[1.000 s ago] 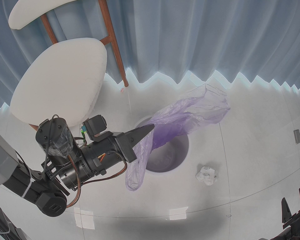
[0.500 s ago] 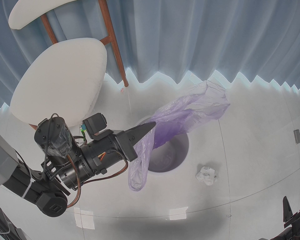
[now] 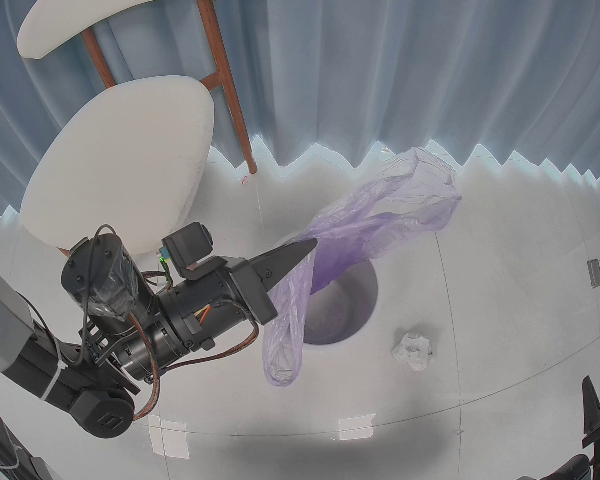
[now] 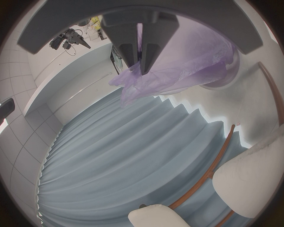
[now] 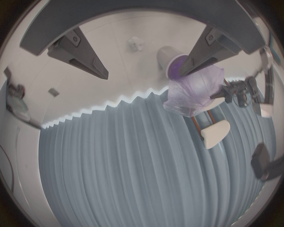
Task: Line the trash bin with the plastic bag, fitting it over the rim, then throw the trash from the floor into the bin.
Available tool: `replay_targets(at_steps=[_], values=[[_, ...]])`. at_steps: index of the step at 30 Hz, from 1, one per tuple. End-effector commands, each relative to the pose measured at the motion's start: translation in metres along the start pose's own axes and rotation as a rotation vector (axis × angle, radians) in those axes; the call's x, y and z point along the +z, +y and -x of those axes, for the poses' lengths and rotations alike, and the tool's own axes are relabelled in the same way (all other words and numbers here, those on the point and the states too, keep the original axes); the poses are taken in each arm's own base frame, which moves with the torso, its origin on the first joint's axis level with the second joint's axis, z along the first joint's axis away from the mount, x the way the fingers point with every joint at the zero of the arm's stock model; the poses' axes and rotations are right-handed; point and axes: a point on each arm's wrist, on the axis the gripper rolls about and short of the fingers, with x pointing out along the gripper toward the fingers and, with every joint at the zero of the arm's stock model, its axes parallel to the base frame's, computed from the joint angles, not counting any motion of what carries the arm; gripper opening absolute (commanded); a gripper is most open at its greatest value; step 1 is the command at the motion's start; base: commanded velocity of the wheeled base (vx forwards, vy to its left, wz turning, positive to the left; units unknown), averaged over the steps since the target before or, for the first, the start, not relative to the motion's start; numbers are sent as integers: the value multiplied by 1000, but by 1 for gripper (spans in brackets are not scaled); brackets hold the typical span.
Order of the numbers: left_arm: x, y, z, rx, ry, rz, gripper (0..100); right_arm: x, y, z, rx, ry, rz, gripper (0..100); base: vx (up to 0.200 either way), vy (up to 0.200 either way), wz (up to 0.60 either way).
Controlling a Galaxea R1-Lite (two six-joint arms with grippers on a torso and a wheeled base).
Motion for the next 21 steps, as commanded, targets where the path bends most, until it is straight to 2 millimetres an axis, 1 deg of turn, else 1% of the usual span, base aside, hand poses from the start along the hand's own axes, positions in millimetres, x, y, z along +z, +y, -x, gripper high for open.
replay_targets(at_steps=[1,4,6,7,11,15,18,19,21], values=[[3,-13,2,-36,-11,-1,0,27,6,-8,75,97,-167,100,0,0,0],[3,-13,2,-32,-14,-2,0,36,8,-12,83,153,-222,100,0,0,0],[3,-13,2,-34,-11,-2,0,38,9,-14,86,174,-230,100,0,0,0],[3,-13,2,-33,-12,-2,0,39,9,-19,98,216,-239,100,0,0,0],[2,-13,2,-28,-10,1,0,43,10,-30,118,283,-273,100,0,0,0],[4,-13,3,-25,-11,1,0,55,12,-49,122,360,-338,100,0,0,0],[6,-12,3,-20,-17,-2,0,61,13,-58,125,390,-366,100,0,0,0],[6,-11,3,-19,-18,-2,0,64,14,-66,129,418,-380,100,0,0,0],[6,-11,3,-17,-19,-2,0,68,14,-75,131,442,-387,100,0,0,0]])
